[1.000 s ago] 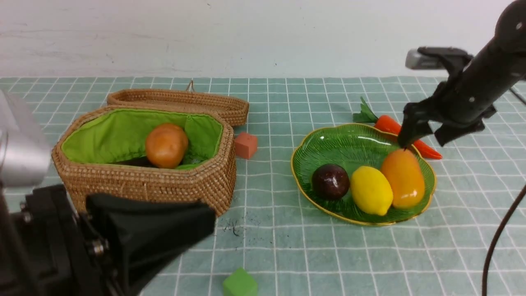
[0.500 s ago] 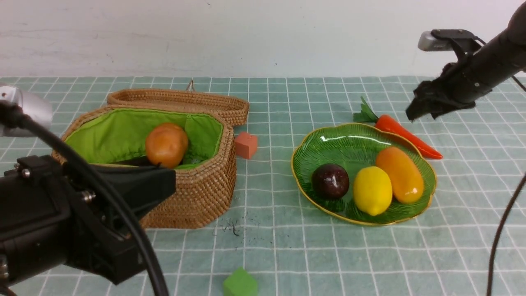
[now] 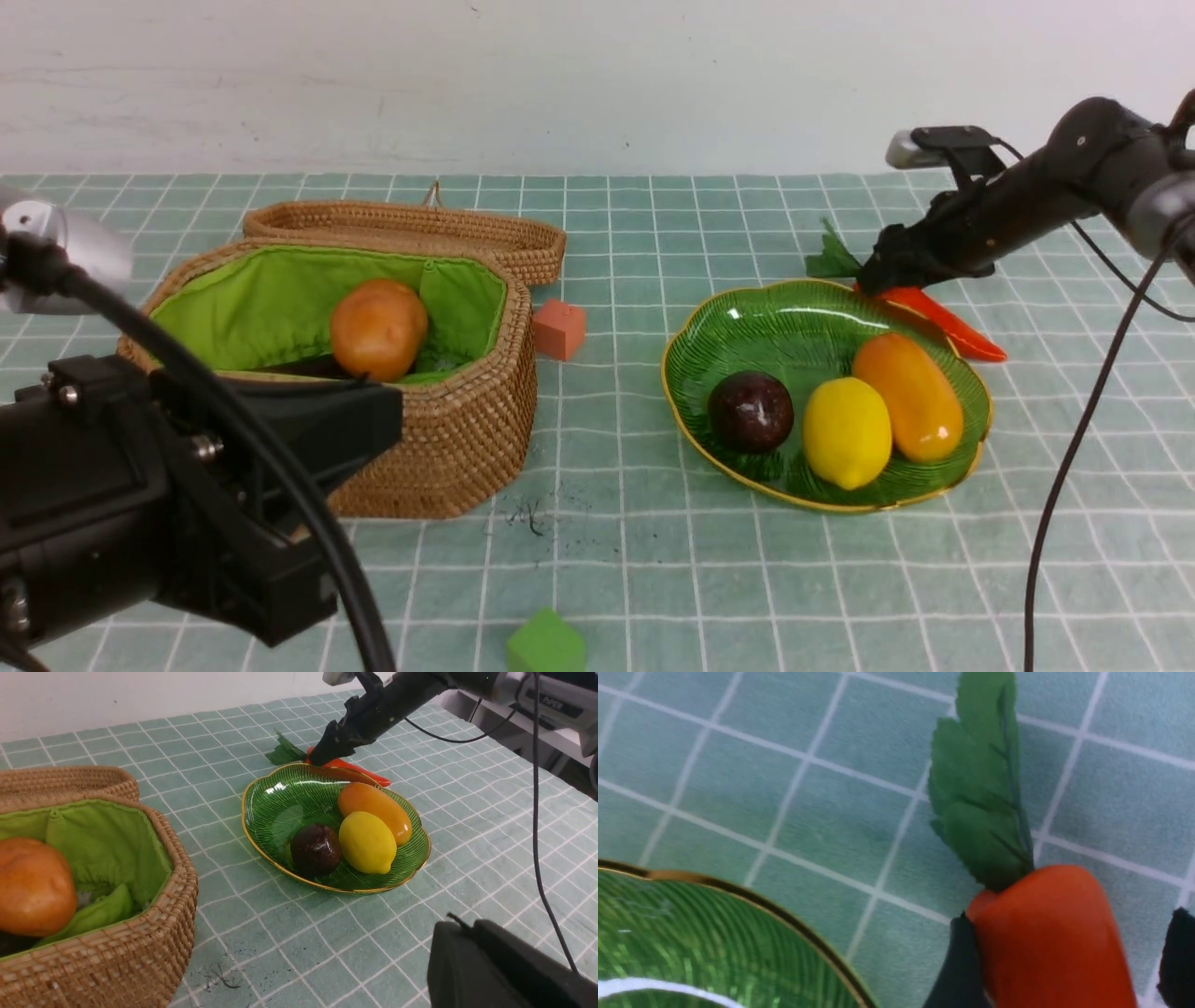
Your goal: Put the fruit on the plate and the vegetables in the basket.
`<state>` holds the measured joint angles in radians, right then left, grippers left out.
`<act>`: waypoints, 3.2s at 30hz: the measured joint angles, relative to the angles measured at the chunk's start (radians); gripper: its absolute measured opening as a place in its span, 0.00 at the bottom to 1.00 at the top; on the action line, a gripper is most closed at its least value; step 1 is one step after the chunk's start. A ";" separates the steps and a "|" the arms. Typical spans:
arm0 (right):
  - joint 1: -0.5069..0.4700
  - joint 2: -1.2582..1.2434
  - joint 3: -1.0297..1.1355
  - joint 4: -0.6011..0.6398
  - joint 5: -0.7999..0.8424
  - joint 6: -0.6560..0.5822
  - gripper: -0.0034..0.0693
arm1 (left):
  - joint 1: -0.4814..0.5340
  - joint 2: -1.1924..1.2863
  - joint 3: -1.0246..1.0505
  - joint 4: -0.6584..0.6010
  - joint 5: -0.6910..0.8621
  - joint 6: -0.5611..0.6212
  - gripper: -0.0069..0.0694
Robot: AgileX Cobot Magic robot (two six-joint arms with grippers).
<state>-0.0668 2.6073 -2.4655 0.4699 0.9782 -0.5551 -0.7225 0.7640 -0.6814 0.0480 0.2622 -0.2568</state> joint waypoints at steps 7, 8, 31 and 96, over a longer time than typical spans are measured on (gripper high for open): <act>-0.001 0.015 -0.003 -0.062 -0.029 0.004 0.72 | 0.000 0.000 0.000 0.000 0.000 0.000 0.13; -0.001 0.020 -0.003 -0.065 -0.030 0.004 0.70 | 0.000 0.000 0.000 0.000 0.000 0.000 0.13; 0.161 -0.337 -0.010 -0.030 0.258 0.098 0.57 | 0.013 -0.011 0.000 0.045 0.129 -0.023 0.12; 0.695 -1.446 1.196 -0.500 0.279 0.804 0.04 | 0.191 -0.709 0.394 -0.117 -0.058 0.045 0.07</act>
<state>0.6280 1.1612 -1.2696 -0.0302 1.2574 0.2486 -0.5318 0.0549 -0.2876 -0.0689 0.2044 -0.2120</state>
